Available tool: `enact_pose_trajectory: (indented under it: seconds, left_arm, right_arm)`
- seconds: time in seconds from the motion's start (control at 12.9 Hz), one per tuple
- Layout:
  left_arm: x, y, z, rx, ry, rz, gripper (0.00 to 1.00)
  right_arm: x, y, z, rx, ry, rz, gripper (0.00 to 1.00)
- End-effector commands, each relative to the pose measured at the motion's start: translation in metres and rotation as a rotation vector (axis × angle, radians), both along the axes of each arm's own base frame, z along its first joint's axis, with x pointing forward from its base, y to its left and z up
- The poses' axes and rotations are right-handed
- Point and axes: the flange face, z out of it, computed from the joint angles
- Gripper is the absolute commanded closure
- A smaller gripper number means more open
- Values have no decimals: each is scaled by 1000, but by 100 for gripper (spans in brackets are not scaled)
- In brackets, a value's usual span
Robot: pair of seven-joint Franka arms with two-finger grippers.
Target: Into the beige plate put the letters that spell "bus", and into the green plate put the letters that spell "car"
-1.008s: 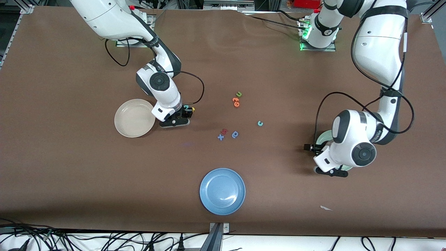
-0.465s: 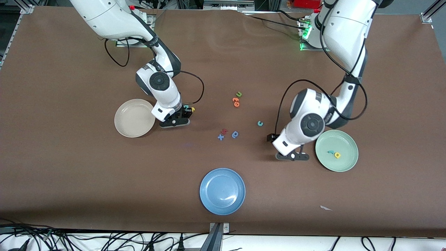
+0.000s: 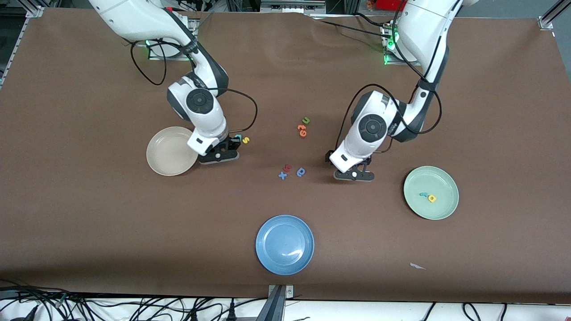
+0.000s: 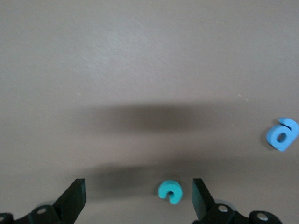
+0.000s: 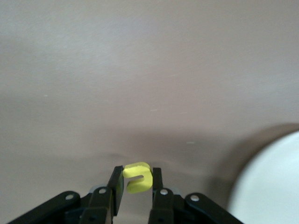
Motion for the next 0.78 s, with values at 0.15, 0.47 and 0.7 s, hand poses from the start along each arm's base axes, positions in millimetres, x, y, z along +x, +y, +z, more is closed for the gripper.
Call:
enact_pose_trajectory:
  seconds: [0.15, 0.47, 0.7]
  left_arm:
    - [-22, -3, -8, 4, -21, 29, 1]
    - [-43, -20, -21, 24, 11, 54, 8]
    - [-49, -29, -32, 34, 23, 63, 15]
  right_arm:
    - [15, -118, 28, -71, 41, 137, 88]
    - [10, -143, 10, -68, 86, 115, 64]
    - [7, -143, 4, -47, 109, 78, 28]
